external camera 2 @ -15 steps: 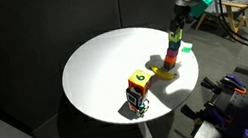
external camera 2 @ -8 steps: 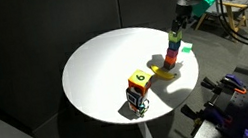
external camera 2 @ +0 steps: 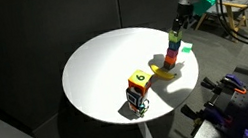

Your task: Put the yellow block onto the stack next to it

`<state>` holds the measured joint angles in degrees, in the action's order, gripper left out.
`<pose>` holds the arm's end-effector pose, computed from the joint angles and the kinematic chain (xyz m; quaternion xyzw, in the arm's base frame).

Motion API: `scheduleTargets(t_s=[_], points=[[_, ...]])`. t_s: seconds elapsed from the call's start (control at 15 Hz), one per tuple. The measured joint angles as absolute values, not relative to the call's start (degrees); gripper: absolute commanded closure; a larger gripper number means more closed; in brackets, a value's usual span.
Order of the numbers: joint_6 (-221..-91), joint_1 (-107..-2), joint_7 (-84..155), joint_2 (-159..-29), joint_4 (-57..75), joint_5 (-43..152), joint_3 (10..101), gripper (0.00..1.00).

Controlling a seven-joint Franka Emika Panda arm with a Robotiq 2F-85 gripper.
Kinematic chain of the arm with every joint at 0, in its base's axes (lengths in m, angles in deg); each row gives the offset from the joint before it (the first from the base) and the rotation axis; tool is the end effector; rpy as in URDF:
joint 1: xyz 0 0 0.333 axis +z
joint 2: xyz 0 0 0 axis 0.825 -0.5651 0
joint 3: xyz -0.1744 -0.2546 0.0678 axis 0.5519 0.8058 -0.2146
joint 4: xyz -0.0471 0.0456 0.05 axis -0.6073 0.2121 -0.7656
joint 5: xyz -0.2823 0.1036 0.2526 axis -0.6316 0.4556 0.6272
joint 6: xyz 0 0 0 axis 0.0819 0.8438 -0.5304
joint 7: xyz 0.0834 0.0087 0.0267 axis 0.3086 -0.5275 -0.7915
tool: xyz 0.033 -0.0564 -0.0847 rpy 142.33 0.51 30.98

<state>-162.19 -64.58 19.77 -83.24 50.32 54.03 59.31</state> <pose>0.4953 -0.1484 0.2981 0.9992 -0.0264 0.0075 0.0294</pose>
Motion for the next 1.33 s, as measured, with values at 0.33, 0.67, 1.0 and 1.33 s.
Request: scheduleTargets(t_s=[0.33, 0.67, 1.0, 1.33], points=[[-161.6, -64.5, 14.2, -83.0, 50.5, 58.1, 58.7, 0.00], [-160.1, -64.5, 11.4, -81.7, 50.9, 59.7, 58.4, 0.00], [-160.0, -64.5, 11.5, -78.6, 52.8, 59.5, 58.7, 0.00], [-157.2, -64.5, 12.8, -74.3, 56.3, 57.2, 59.1, 0.00]])
